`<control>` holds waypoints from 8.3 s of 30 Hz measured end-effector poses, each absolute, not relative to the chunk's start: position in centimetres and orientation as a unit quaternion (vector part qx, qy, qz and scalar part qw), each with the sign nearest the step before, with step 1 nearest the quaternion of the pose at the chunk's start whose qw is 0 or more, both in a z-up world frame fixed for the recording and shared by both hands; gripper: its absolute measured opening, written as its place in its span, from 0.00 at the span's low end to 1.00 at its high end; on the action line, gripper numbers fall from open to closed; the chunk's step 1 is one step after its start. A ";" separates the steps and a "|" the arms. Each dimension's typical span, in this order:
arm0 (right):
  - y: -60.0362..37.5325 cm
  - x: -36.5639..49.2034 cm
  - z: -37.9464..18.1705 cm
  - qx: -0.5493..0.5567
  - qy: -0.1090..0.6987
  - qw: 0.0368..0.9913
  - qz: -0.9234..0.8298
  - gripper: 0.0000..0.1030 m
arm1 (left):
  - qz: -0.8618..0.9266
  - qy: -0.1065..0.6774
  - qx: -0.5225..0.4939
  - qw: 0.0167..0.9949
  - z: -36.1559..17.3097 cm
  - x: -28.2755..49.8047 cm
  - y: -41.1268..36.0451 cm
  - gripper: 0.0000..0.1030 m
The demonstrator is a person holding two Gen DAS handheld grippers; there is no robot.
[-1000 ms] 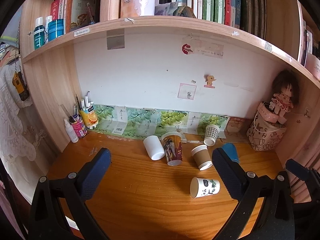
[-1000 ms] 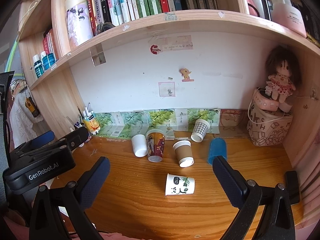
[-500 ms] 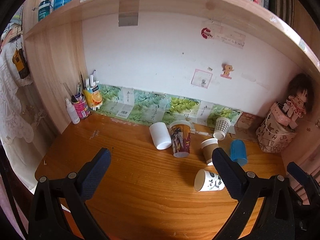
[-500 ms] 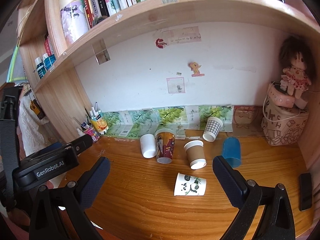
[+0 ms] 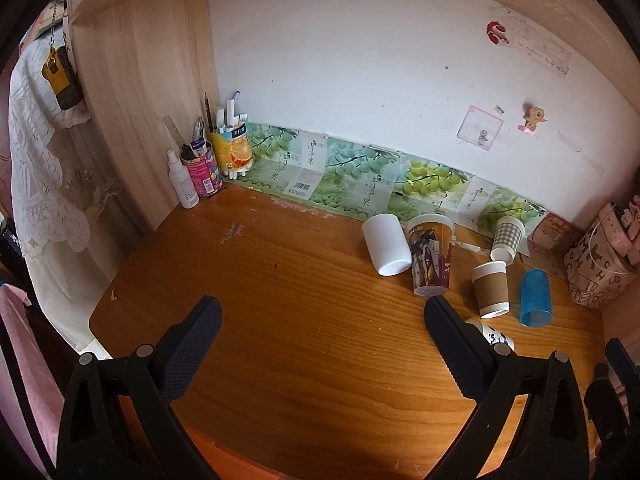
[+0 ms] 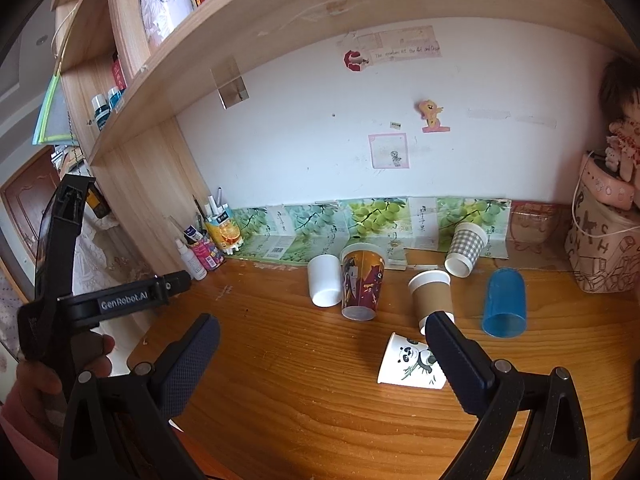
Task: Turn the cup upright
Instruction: 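Close the left gripper around the body of the white plastic cup, then lift the white plastic cup with the left gripper and rotate it, then turn the white cup opening-up and lower it toward the desk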
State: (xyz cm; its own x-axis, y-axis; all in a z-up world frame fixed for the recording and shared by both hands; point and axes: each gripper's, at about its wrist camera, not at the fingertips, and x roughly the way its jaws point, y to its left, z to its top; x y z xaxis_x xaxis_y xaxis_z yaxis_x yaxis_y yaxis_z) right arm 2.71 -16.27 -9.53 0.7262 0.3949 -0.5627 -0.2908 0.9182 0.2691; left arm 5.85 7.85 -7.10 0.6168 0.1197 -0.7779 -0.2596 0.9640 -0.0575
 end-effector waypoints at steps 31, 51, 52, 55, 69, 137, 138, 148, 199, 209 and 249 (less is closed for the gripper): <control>-12.7 7.8 -15.2 0.117 0.415 0.901 0.049 1.00 | -0.031 0.566 -0.189 0.802 -19.9 22.8 10.2 0.98; -9.7 11.1 -20.0 0.121 0.446 0.883 0.082 1.00 | -0.048 0.600 -0.227 0.766 -26.4 27.7 8.6 0.95; -9.5 11.3 -20.3 0.121 0.446 0.883 0.086 1.00 | -0.048 0.602 -0.227 0.764 -26.5 27.8 8.6 0.95; -9.0 12.0 -20.8 0.117 0.440 0.885 0.097 1.00 | -0.047 0.606 -0.226 0.761 -27.0 28.2 8.5 0.94; -7.2 14.2 -22.9 0.108 0.429 0.889 0.117 1.00 | -0.083 0.623 -0.232 0.743 -28.5 30.5 8.0 0.87; -12.9 3.4 -22.6 0.088 0.442 0.889 0.080 1.00 | -0.191 0.643 -0.092 0.736 -25.0 12.8 1.1 0.65; -13.2 3.1 -22.7 0.084 0.446 0.887 0.082 1.00 | -0.189 0.643 -0.092 0.736 -25.0 12.4 0.6 0.65; -16.0 -0.1 -22.8 0.049 0.460 0.881 0.104 1.00 | -0.177 0.641 -0.084 0.742 -25.3 8.5 -3.7 0.65; -17.3 -0.2 -23.9 0.102 0.488 0.862 0.095 1.00 | -0.152 0.585 -0.063 0.794 -20.9 6.0 -1.8 0.76; -13.0 1.8 -23.6 0.107 0.485 0.865 0.076 1.00 | -0.129 0.572 -0.053 0.808 -20.1 7.7 5.0 0.76; -9.8 6.0 -27.5 0.134 0.507 0.851 -0.014 0.69 | -0.325 0.545 0.016 0.772 -19.4 7.1 4.1 0.76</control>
State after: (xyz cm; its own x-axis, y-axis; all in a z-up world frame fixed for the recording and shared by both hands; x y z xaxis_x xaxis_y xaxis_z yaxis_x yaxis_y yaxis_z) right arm 5.99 -9.83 -27.51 0.4850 0.1109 -0.8675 0.1601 0.9639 0.2127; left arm 7.11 4.11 -19.35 0.1938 -0.4848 -0.8529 0.5203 0.7878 -0.3296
